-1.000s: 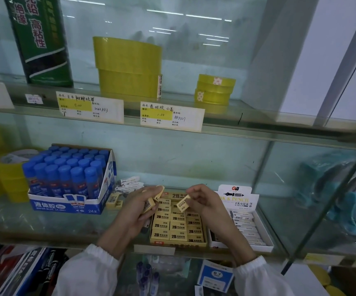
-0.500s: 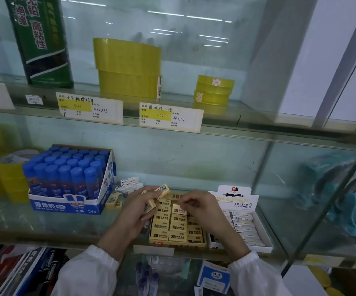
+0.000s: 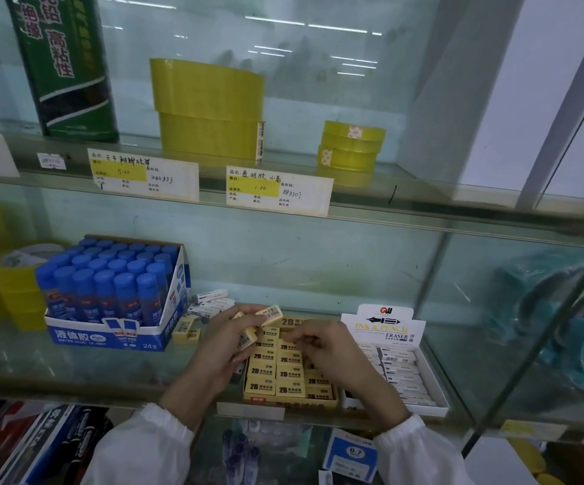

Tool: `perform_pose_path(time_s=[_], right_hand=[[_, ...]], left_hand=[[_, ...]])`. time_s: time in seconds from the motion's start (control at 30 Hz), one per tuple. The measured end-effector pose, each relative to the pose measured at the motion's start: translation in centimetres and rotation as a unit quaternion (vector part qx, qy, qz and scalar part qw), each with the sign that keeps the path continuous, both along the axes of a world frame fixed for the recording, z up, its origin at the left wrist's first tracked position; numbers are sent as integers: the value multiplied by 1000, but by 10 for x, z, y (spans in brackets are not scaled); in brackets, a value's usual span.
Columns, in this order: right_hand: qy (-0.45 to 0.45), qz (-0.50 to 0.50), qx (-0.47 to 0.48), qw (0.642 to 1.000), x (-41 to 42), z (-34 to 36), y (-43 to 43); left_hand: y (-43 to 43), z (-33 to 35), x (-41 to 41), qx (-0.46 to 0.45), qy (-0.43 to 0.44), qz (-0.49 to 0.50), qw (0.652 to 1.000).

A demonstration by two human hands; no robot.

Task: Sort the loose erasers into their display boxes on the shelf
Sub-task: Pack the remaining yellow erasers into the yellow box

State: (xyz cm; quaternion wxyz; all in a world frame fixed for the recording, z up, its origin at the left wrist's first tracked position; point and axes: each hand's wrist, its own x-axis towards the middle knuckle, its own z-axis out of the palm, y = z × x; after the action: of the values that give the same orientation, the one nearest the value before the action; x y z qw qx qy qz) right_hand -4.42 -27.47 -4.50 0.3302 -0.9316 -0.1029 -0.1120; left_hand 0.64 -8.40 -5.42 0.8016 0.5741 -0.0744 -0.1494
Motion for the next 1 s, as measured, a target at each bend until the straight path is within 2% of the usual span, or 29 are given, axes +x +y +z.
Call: perform_pose_path(time_s=[0.1, 0.2, 0.27, 0.4, 0.67, 0.9, 1.0], right_hand=[[1, -24, 15, 1000, -1, 0, 1], [-16, -61, 83, 995, -3, 2, 5], [-35, -44, 121, 991, -4, 4, 7], [-50, -14, 128, 990, -6, 5, 7], [20, -28, 277, 960, -5, 6, 2], [-4, -56, 240, 969, -3, 4, 1], [-22, -69, 179, 981, -4, 2, 2]], left_hand=[[-2, 3, -3, 22, -15, 18, 999], [-2, 6, -7, 38, -27, 14, 999], [-4, 10, -11, 50, -38, 5, 998], [-6, 15, -17, 56, -50, -10, 997], [-5, 12, -14, 67, -49, -12, 996], [-1, 12, -8, -18, 12, 14, 1000], [2, 8, -4, -32, 37, 30, 998]])
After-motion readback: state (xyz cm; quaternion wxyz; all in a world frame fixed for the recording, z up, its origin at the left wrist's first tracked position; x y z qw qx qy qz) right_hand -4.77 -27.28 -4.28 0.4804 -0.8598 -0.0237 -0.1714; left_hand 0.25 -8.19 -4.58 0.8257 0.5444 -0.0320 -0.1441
